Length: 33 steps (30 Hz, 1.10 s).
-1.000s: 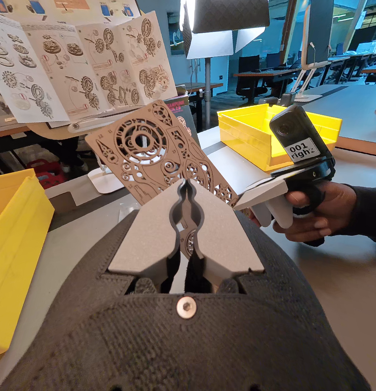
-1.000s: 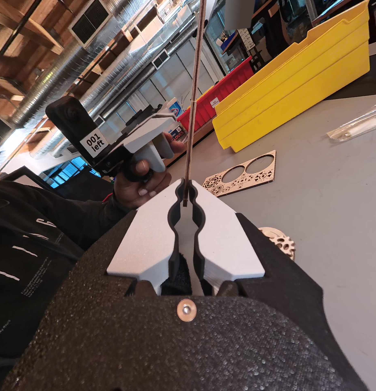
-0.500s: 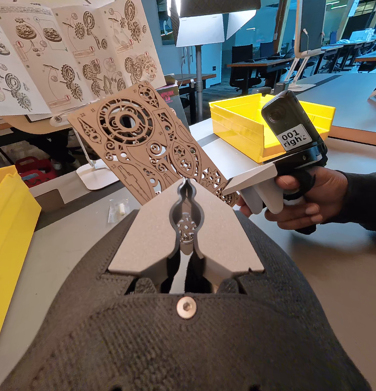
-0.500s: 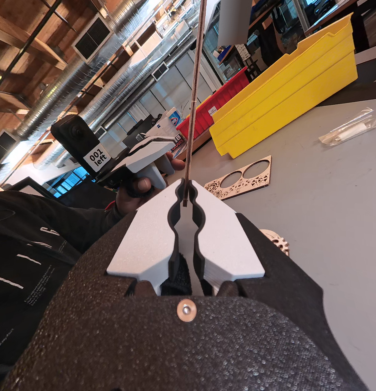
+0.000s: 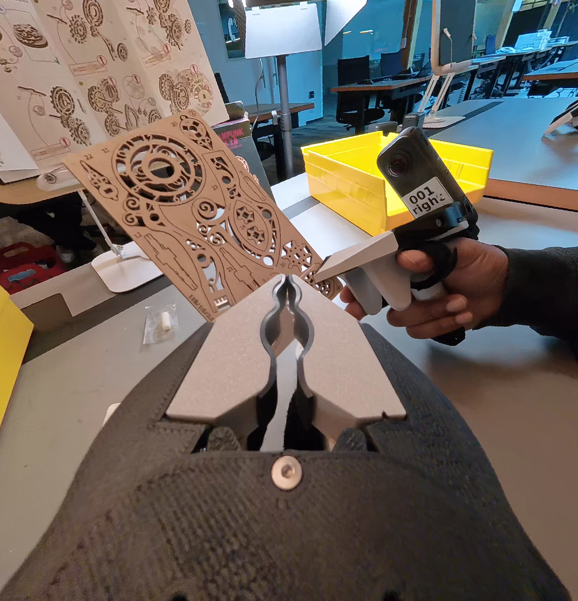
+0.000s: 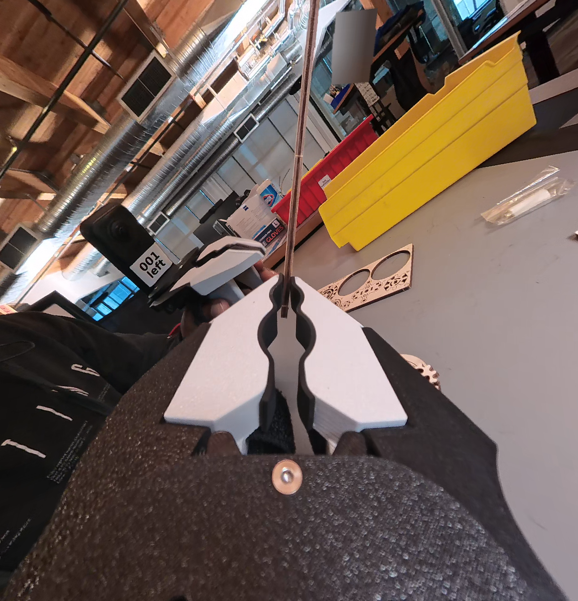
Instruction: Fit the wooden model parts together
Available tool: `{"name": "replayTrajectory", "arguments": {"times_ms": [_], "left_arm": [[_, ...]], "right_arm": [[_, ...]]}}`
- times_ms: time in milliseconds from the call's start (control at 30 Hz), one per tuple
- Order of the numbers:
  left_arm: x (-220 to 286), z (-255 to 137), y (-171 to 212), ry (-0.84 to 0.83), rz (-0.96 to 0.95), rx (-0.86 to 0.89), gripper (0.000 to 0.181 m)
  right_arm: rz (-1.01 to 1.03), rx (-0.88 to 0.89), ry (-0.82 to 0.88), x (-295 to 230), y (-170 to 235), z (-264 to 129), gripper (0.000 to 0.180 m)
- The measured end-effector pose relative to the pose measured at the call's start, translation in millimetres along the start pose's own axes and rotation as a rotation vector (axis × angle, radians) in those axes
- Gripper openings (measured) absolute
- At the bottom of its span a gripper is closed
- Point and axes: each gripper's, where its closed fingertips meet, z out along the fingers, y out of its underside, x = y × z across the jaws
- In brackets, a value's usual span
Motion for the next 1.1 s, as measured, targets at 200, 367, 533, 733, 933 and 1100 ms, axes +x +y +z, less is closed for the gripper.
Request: {"name": "replayTrajectory", "arguments": {"times_ms": [200, 367, 533, 733, 933, 1100], "left_arm": [[9, 3, 6, 0.031, 0.004, -0.015, 0.000], [16, 5, 10, 0.051, 0.015, -0.025, 0.000], [19, 3, 10, 0.084, 0.011, -0.004, 0.000], [8, -3, 2, 0.065, -0.001, 0.051, 0.000], [-9, -9, -7, 0.004, 0.014, 0.096, 0.000], [-42, -15, -10, -0.088, -0.035, 0.154, 0.010]], "right_arm": [[0.048, 0.037, -0.011, 2, -6, -3, 0.001], [0.078, 0.059, -0.022, 3, -10, -5, 0.001], [0.089, 0.079, -0.025, 4, -14, -8, 0.001], [0.079, 0.083, -0.026, 3, -15, -9, 0.001], [0.072, 0.070, -0.032, 2, -13, -8, 0.001], [0.064, 0.058, -0.045, 0, -11, -7, 0.001]]}}
